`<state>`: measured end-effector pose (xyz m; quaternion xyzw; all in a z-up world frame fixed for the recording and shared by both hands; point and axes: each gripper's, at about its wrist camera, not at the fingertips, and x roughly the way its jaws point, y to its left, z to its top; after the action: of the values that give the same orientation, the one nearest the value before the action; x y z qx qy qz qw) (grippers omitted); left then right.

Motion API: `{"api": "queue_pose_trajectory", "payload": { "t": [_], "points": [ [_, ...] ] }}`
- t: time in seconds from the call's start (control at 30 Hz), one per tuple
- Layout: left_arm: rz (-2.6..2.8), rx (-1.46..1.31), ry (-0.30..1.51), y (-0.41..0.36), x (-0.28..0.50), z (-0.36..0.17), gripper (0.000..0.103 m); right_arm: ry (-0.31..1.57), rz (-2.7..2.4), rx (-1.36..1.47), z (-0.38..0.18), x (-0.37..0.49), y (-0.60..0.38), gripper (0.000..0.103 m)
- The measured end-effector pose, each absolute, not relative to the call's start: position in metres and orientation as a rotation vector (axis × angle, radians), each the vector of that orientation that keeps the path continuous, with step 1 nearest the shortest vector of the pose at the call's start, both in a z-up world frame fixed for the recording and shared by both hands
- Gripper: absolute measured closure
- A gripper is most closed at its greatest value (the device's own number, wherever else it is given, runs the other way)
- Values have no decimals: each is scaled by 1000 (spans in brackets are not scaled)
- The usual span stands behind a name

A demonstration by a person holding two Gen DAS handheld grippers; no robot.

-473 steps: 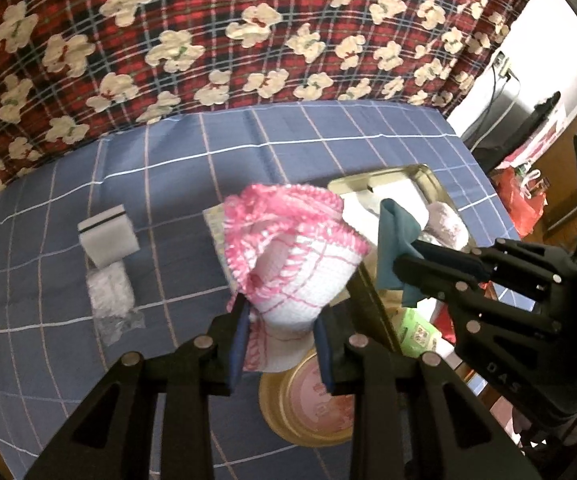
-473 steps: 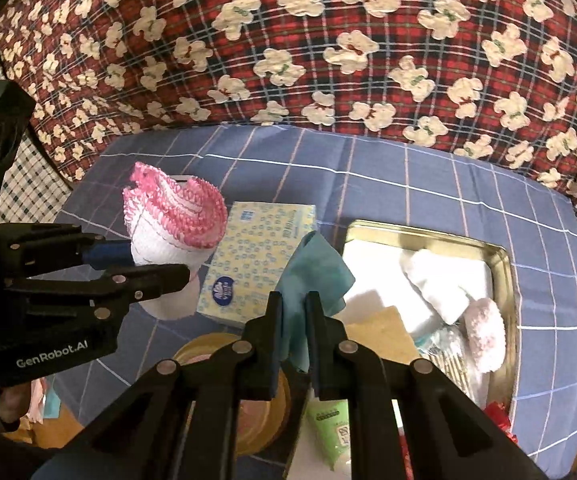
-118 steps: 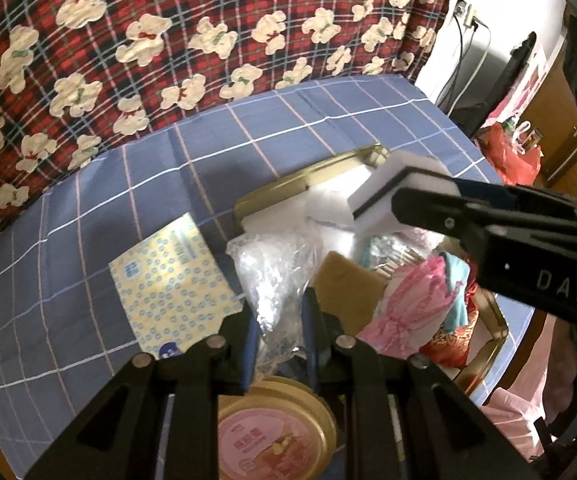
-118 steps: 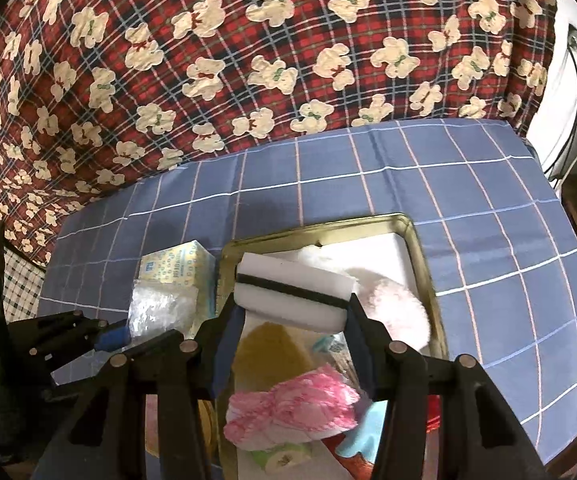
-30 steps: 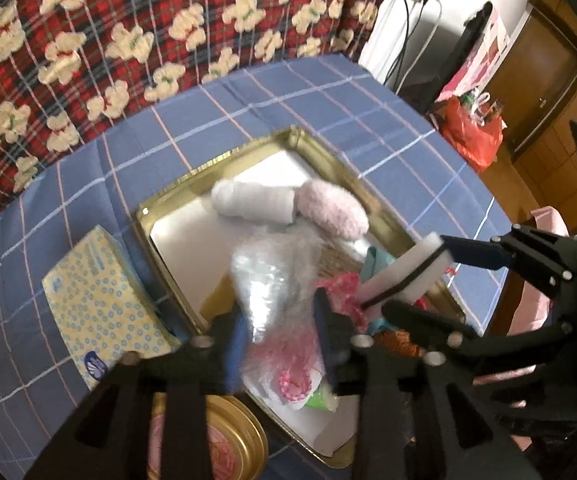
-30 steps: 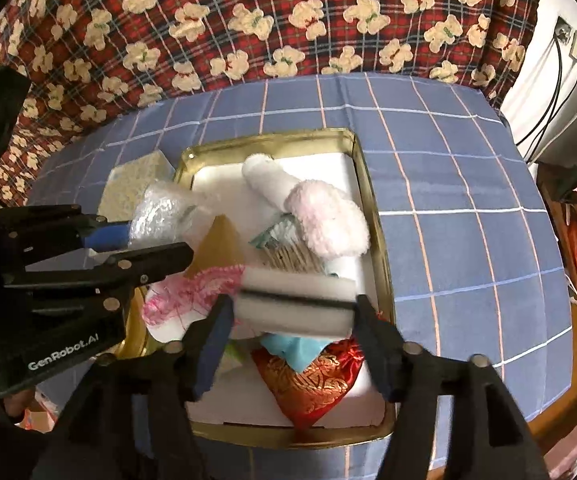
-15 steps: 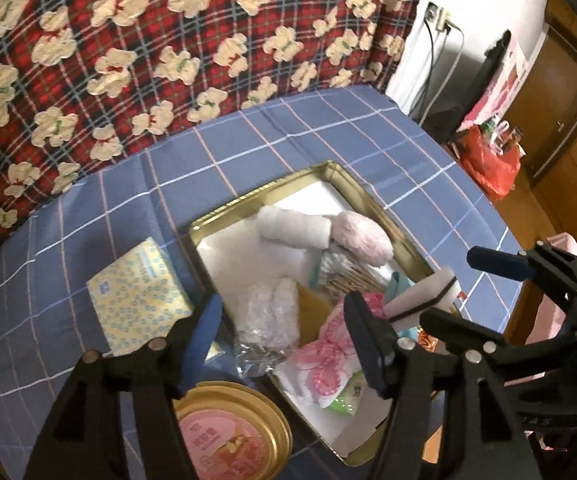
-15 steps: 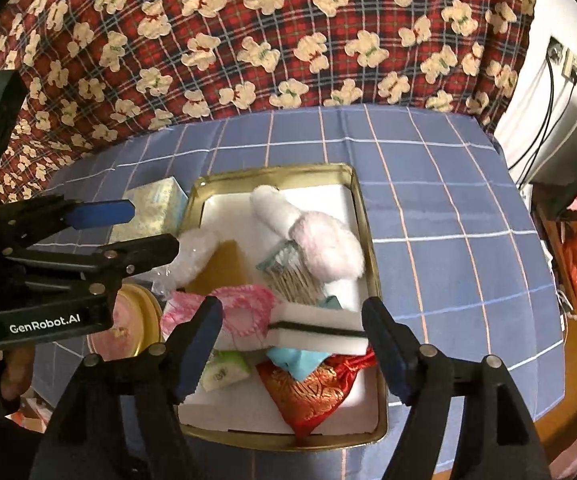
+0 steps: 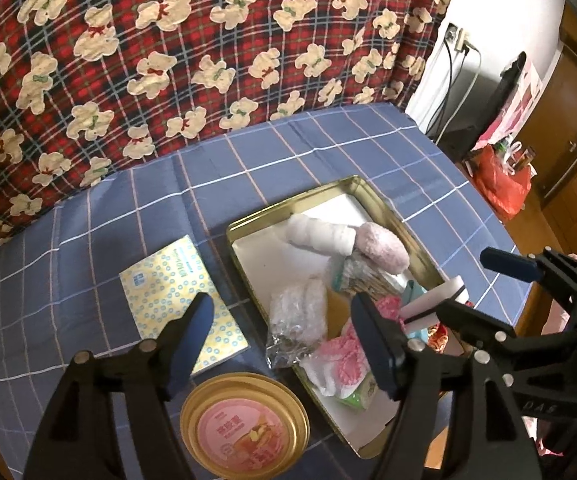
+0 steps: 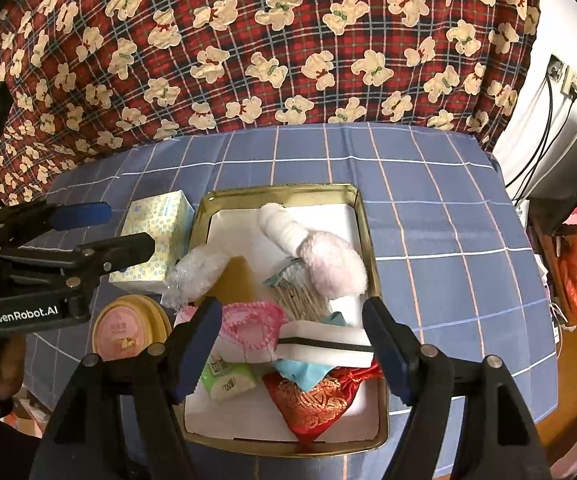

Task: Organize soft objects

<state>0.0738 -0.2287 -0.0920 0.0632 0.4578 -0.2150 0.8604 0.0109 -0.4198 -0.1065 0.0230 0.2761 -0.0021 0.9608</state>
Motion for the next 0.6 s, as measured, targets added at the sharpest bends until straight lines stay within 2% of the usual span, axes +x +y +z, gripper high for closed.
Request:
{"api": "queue_pose_trajectory", "payload": {
  "t": [0.6],
  "points": [
    [-426,129,956,-216,62,-88,29,521,2,37,-100,3,-410,28]
  ]
}}
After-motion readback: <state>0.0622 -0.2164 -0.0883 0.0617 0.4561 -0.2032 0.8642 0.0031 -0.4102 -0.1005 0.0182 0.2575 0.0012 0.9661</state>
